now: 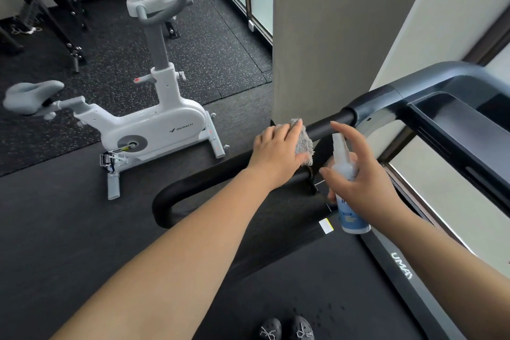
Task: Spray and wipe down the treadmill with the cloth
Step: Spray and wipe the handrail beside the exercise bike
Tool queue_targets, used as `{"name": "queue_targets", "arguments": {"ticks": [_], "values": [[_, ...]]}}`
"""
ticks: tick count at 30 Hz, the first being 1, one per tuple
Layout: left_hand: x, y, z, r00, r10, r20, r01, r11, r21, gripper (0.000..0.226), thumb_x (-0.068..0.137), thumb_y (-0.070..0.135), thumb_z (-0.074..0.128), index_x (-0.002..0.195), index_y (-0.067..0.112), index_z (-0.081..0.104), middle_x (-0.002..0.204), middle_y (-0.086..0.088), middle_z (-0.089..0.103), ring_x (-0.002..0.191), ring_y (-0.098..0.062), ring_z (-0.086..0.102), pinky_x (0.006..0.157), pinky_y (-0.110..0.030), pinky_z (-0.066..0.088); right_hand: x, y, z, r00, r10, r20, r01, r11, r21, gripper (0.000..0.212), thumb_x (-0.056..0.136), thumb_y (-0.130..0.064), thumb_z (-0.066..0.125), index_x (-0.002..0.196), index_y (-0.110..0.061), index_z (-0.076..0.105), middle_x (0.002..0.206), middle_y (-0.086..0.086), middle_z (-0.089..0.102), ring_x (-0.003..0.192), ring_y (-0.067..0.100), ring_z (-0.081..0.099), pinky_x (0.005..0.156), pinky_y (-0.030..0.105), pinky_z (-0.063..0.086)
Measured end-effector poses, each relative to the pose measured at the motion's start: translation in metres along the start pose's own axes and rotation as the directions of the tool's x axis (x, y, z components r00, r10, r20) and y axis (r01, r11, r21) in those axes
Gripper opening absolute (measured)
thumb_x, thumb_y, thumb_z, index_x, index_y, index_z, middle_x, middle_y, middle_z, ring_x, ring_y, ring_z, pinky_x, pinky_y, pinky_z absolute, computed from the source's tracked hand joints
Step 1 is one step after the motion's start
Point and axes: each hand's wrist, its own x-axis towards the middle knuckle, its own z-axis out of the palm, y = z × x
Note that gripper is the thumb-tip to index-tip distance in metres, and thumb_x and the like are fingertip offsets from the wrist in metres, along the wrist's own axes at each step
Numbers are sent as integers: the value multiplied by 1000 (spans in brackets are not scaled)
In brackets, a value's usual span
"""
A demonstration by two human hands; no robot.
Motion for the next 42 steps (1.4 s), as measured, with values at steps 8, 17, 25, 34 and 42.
{"name": "queue_targets", "arguments": {"ticks": [8,17,25,34,42], "values": [[12,-1,6,999,-49,-3,48,984,173,72,89,49,55,148,33,17,130,-8,45,110,-33,48,84,-45,43,-1,5,-6,1000,15,-27,-14,999,32,71,90,-6,66,120,-63,38,63,1,63,51,18,64,54,17,52],[-65,-80,-13,992,-123,8,120,977,174,70,87,55,53,146,36,21,126,-1,48,103,-29,52,75,-42,47,8,-4,8,1000,-11,20,10,996,84,72,91,-3,65,127,-59,38,77,6,64,62,34,67,65,31,61],[-90,-93,-6,976,-154,-154,187,957,223,70,80,55,59,139,22,43,111,-4,59,89,-29,58,69,-41,48,7,-6,-3,1000,5,-21,-3,995,100,70,91,-3,64,129,-57,39,83,17,63,64,36,65,63,27,60],[32,15,11,999,17,-44,-12,993,116,82,84,57,57,148,20,21,134,-10,43,115,-33,46,87,-45,43,7,-1,-27,994,47,-100,-42,998,57,70,89,-5,67,132,-55,41,71,5,65,59,28,68,60,29,60],[101,72,22,996,77,42,-81,993,87,79,92,54,45,152,16,9,143,-12,35,123,-33,39,91,-43,40,6,-2,-47,983,68,-168,-59,997,58,73,89,-1,65,126,-60,42,70,6,66,53,23,66,59,29,60]]}}
